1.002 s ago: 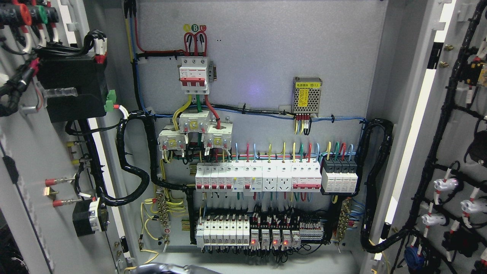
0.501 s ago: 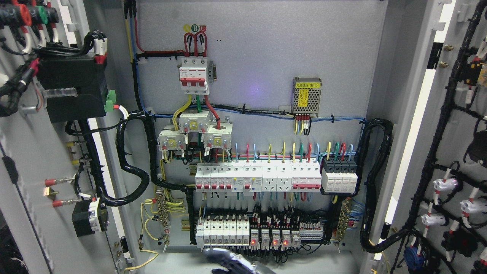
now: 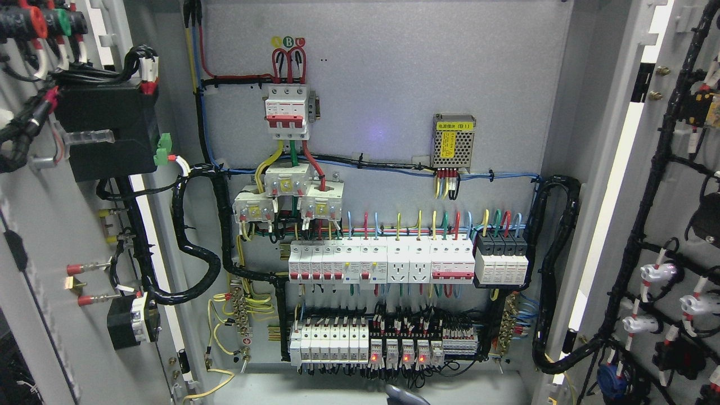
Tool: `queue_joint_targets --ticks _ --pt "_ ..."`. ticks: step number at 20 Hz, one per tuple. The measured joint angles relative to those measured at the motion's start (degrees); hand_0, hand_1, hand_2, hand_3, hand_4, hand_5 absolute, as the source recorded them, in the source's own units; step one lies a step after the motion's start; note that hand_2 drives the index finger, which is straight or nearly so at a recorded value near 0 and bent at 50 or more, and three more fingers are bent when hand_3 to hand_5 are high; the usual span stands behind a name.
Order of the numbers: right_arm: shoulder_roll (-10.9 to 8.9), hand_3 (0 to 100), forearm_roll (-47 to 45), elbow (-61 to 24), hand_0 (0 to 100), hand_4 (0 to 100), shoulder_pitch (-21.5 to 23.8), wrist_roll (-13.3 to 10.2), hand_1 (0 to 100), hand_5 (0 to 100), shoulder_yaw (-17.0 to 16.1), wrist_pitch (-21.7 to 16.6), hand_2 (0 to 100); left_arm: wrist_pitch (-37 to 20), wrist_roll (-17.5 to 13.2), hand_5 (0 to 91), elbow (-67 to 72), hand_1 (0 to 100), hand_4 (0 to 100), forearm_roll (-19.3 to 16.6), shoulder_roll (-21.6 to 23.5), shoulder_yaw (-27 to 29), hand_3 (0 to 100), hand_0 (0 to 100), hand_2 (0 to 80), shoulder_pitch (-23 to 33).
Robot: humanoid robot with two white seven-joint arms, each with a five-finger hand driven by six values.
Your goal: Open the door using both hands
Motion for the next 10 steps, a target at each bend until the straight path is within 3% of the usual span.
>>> queue_joint_targets --ticks 4,10 --pt "-1.35 0 -0.04 -2.61 0 0 4.78 -0.02 0 0 -2.87 -8.11 0 0.00 0.01 0.0 0.01 0 0 -0.02 0.00 0.01 0 0 0.0 0.00" --pt "-2.60 0 -0.07 -5.12 0 0 10.02 -0.02 0 0 -7.45 -14.85 0 -0.03 -2.07 0.0 -0.63 0 0 0.08 -0.02 0.13 0 0 0.0 -1.43"
